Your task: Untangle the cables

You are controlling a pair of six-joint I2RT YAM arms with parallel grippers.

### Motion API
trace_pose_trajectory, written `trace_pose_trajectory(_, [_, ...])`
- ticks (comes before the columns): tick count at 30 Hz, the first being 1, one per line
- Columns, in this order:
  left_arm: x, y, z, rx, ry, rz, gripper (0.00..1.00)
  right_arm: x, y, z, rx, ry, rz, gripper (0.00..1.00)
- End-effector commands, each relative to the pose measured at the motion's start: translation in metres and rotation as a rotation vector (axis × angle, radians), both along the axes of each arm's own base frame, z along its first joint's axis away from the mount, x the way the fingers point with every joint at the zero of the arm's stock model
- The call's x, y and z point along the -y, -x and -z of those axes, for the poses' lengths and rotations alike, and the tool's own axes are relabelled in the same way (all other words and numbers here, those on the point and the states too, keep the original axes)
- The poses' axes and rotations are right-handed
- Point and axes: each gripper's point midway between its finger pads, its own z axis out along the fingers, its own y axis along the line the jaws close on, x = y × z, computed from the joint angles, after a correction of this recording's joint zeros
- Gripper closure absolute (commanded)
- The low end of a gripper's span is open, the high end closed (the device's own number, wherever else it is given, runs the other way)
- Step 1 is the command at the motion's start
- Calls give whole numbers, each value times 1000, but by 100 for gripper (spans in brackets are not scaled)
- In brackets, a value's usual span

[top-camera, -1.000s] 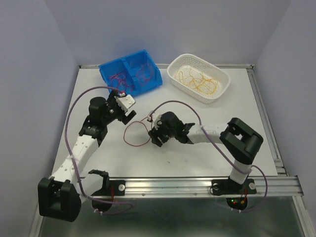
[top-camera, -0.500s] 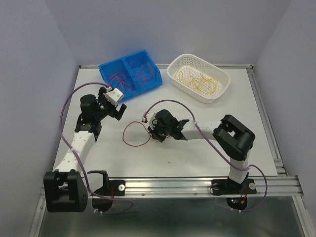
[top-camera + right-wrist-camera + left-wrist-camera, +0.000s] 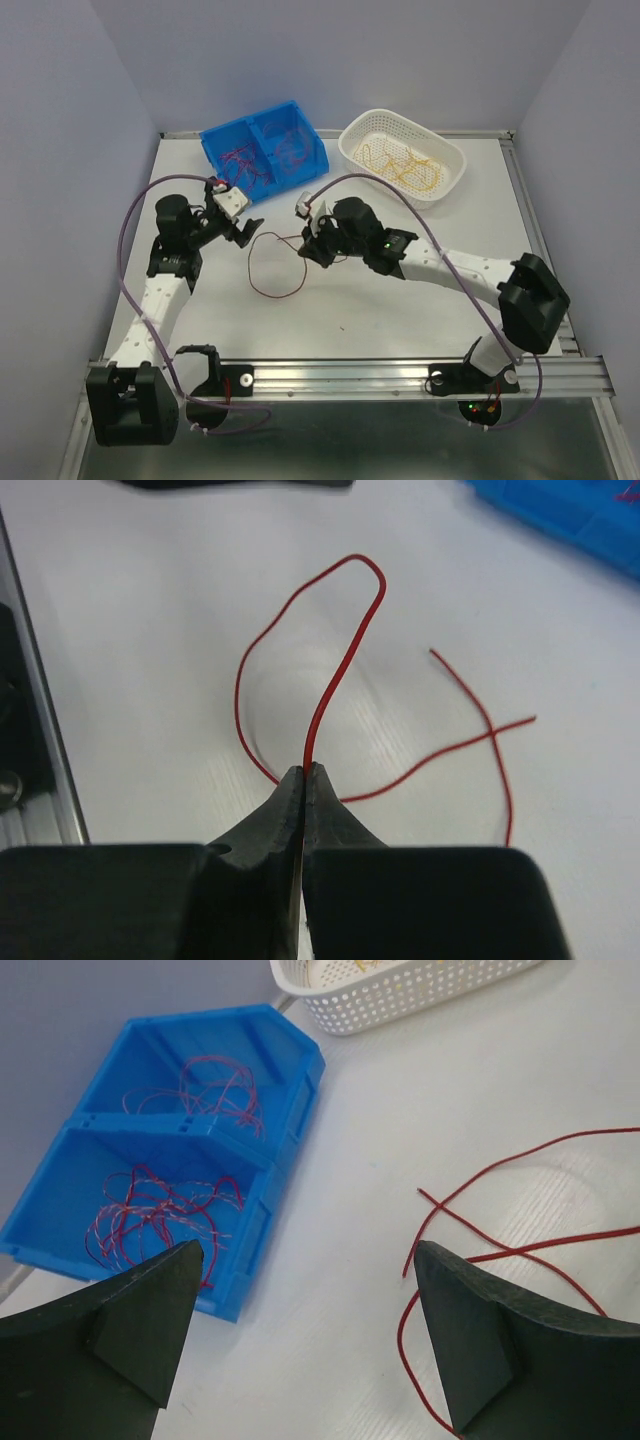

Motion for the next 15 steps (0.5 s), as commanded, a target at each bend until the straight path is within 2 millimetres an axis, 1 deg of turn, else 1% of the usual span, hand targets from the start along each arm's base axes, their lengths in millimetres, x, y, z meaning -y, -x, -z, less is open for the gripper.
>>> trace_pose_trajectory(1, [17,20,-21,107,16,128,1,-18,-7,-103,77,-257,54,100])
trace_pose_trajectory(2, [19,24,-24,116,24,146,1,-18,-9,-110,87,-279,65,99])
trace_pose_trajectory(3, [14,24,-26,121,28,140,1,-18,-10,-115,96,-292,71,99])
trace_pose_trajectory(5, [20,30,-28,122,40,193,1,-19,-9,-128,103,-329,71,99])
trace_pose_trajectory(7, [25,33,-28,118,47,229,1,-21,-5,-137,106,-352,51,99])
trace_pose_trajectory(10, [30,34,-27,100,59,273,1,-25,0,-142,108,-370,7,100])
trace_pose_trajectory(11, [32,36,-22,83,62,297,1,-26,0,-143,107,-374,2,99])
trace_pose_trajectory(13, [34,37,-22,80,59,323,1,-27,1,-143,106,-374,-6,100])
trace_pose_trajectory(15, [37,40,-15,52,60,358,3,-28,2,-144,108,-380,-12,99])
